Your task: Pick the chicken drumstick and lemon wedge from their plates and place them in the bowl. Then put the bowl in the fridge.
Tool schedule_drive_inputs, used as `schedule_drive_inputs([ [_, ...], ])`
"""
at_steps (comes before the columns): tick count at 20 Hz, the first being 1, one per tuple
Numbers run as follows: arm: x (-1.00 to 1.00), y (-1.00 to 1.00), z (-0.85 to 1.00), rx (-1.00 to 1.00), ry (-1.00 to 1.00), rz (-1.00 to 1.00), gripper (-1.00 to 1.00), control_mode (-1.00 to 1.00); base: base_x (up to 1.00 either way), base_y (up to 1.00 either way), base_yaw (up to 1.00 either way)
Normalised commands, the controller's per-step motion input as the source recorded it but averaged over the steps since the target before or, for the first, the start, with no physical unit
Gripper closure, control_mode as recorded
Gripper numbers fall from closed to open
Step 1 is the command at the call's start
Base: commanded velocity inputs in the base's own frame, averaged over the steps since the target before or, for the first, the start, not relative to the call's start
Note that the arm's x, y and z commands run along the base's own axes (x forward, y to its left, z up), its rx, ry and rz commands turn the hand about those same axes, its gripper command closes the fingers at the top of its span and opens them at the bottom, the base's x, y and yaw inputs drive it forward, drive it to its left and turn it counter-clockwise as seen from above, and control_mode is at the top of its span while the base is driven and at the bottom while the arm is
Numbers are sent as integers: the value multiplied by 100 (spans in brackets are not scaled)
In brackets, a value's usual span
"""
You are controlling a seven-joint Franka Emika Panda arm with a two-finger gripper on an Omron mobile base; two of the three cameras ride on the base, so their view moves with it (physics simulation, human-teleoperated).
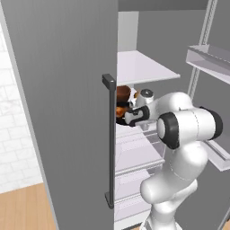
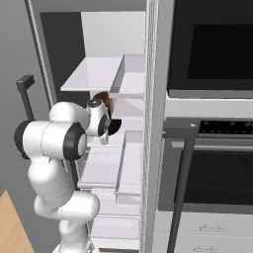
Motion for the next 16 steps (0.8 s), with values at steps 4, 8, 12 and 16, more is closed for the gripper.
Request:
schedule_drive_inputs([
  [4, -83, 0, 30, 0, -17, 0, -100, -100, 0, 0, 0],
  [8, -100, 0, 33, 3, -10, 0, -100, -100, 0, 0, 0],
  [12, -100, 0, 79, 6, 2, 0, -100, -100, 0, 0, 0],
  [16, -100, 0, 100, 3, 8, -2, -100, -100, 0, 0, 0],
])
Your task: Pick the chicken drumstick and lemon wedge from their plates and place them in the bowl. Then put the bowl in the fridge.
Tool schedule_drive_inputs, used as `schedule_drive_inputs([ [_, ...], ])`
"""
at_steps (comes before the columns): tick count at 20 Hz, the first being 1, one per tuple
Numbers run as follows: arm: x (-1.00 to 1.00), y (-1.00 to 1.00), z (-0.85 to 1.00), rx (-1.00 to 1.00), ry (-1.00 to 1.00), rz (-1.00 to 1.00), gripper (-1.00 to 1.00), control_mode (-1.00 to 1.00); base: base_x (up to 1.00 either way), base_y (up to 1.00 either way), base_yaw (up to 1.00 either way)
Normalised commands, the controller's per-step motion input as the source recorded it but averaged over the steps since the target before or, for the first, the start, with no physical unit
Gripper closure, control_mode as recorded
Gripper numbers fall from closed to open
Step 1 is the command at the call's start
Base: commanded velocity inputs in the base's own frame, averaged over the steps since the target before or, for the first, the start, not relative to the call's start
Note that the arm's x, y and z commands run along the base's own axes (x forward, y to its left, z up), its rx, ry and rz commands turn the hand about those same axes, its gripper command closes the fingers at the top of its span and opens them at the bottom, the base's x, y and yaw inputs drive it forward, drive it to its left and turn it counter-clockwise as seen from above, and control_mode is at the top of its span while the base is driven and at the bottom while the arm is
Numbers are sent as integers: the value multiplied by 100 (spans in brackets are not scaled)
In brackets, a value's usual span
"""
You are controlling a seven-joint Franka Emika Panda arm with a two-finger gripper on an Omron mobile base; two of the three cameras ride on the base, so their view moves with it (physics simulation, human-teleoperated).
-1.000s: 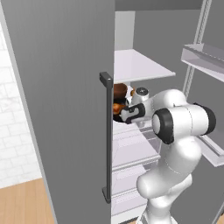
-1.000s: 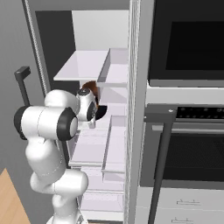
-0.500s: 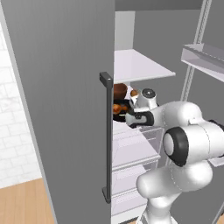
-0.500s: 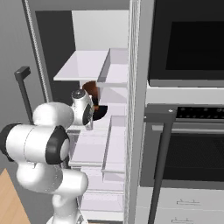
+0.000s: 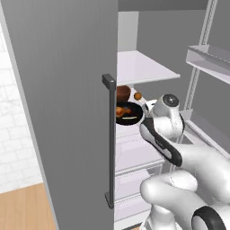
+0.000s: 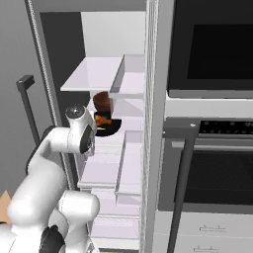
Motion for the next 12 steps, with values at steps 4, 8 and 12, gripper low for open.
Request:
schedule_drive_inputs([
  [4, -100, 0, 100, 4, 15, -4, -100, -100, 0, 0, 0],
  [8, -100, 0, 81, 6, 14, -6, -100, -100, 0, 0, 0],
  [12, -100, 0, 41, 6, 3, -10, -100, -100, 0, 0, 0],
])
